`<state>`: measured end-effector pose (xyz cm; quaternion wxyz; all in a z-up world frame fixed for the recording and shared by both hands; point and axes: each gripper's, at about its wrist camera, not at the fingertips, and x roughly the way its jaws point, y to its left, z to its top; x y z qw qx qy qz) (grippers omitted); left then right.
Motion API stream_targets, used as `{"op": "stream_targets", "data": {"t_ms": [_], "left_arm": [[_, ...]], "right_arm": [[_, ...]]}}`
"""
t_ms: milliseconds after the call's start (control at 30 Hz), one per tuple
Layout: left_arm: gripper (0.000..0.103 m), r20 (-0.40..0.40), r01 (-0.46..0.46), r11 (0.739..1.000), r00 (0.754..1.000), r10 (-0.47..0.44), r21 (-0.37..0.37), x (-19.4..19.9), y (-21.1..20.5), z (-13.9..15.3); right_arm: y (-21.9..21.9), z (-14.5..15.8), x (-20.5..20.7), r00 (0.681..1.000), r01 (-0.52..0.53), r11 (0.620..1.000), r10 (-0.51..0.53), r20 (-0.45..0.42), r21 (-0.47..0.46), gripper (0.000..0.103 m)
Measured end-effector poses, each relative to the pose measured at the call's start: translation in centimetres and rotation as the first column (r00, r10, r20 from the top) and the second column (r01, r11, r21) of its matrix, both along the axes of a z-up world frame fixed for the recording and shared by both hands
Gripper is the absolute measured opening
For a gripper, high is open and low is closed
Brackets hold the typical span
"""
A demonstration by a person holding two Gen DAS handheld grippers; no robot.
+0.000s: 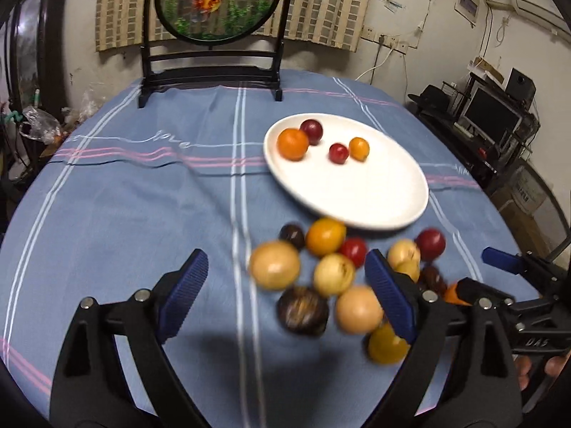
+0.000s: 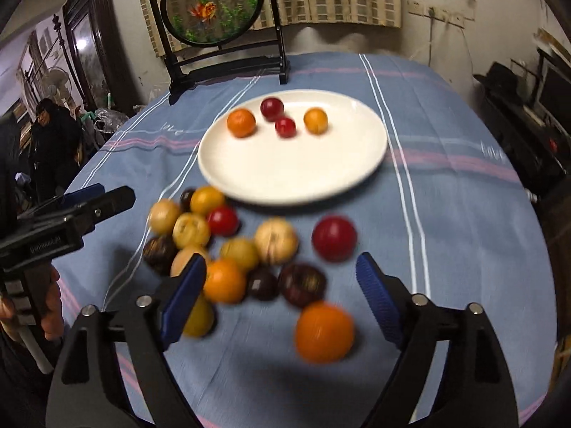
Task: Organize fruits
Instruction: 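Grasp the green-yellow citrus with the right gripper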
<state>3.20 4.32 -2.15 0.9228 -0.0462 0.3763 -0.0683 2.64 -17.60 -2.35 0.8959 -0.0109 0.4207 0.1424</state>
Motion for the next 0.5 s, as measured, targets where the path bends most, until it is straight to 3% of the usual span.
{"op": "stream_targets", "data": {"t_ms": [267, 500], "left_arm": [[0.091, -0.001, -0.024, 1.000, 1.000, 0.024, 0.004, -3.7, 1.4, -0.3], [0.091, 0.000, -0.023, 1.000, 1.000, 0.023, 0.013, -5.2, 1.5, -0.8]], "right_arm": [[2.0, 0.7, -3.4, 0.998, -0.044, 0.999, 0.044, 0.036, -0.018, 0.088], [3.2, -0.5, -5.0, 0.996, -0.086, 0.996, 0.087, 0.010, -0.014, 0.089]]}}
